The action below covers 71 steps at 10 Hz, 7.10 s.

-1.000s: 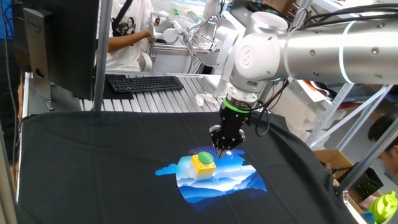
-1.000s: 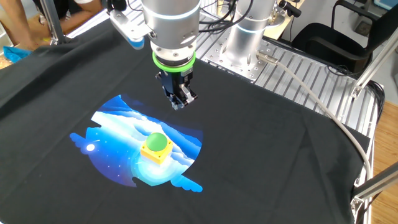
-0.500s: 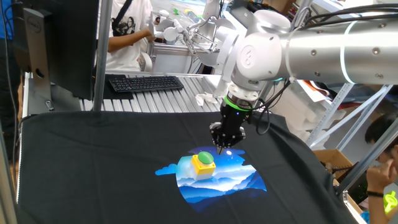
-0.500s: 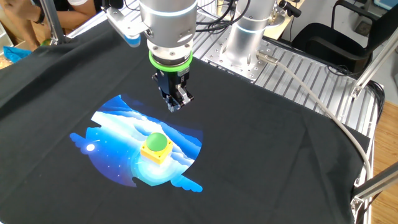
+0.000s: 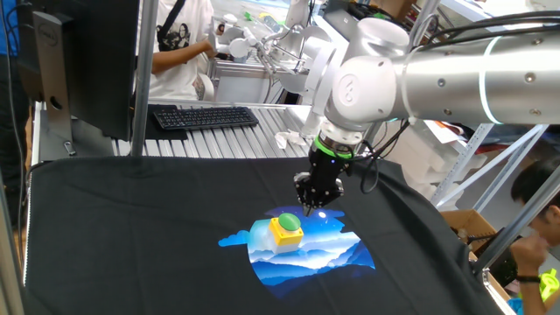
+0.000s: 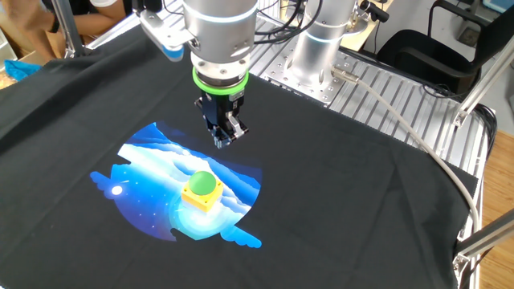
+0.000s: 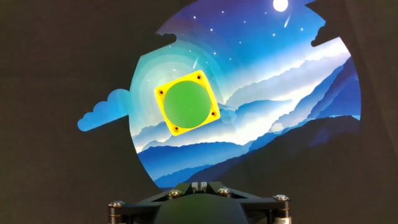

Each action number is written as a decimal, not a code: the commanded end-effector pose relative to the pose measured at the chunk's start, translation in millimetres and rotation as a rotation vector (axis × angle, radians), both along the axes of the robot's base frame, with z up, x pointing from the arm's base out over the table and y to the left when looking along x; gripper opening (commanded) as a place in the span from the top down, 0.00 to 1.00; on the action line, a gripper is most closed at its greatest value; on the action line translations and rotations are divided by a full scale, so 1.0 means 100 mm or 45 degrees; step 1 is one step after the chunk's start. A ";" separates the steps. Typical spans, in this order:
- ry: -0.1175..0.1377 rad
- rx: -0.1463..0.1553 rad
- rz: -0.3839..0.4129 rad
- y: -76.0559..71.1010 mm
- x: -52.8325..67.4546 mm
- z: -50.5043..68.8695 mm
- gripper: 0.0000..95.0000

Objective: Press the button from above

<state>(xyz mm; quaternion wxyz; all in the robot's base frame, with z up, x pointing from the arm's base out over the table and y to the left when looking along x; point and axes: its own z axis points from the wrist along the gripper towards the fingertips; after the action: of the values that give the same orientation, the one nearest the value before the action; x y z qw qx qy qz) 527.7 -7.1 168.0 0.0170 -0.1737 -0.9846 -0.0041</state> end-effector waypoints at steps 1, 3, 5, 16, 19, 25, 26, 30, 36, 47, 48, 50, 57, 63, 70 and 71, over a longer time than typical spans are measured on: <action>0.002 0.001 0.002 0.00 0.04 0.01 1.00; 0.008 -0.002 0.005 0.00 0.06 0.00 1.00; 0.033 -0.021 0.010 0.02 0.05 0.01 1.00; 0.076 -0.015 -0.003 0.11 -0.15 0.00 1.00; 0.097 -0.016 -0.004 0.12 -0.14 0.02 1.00; 0.086 -0.030 0.027 0.12 -0.14 0.02 1.00; 0.090 -0.028 0.032 0.12 -0.14 0.02 1.00; 0.085 0.003 0.049 0.12 -0.14 0.02 1.00; 0.086 -0.010 0.041 0.11 -0.03 0.03 1.00; 0.053 -0.015 0.066 -0.09 0.53 -0.10 1.00; 0.051 -0.014 0.067 -0.10 0.54 -0.10 1.00; 0.049 -0.012 0.068 -0.10 0.55 -0.13 1.00; 0.032 -0.006 0.069 -0.11 0.54 -0.38 1.00; 0.035 0.003 0.064 -0.13 0.58 -0.46 1.00; 0.033 -0.003 0.067 -0.13 0.58 -0.46 1.00; 0.033 -0.003 0.067 -0.13 0.58 -0.46 1.00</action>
<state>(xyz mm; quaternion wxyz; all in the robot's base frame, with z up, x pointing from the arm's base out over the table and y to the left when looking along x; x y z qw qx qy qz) 586.5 -19.9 122.1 0.0306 -0.1483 -0.9885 -0.0003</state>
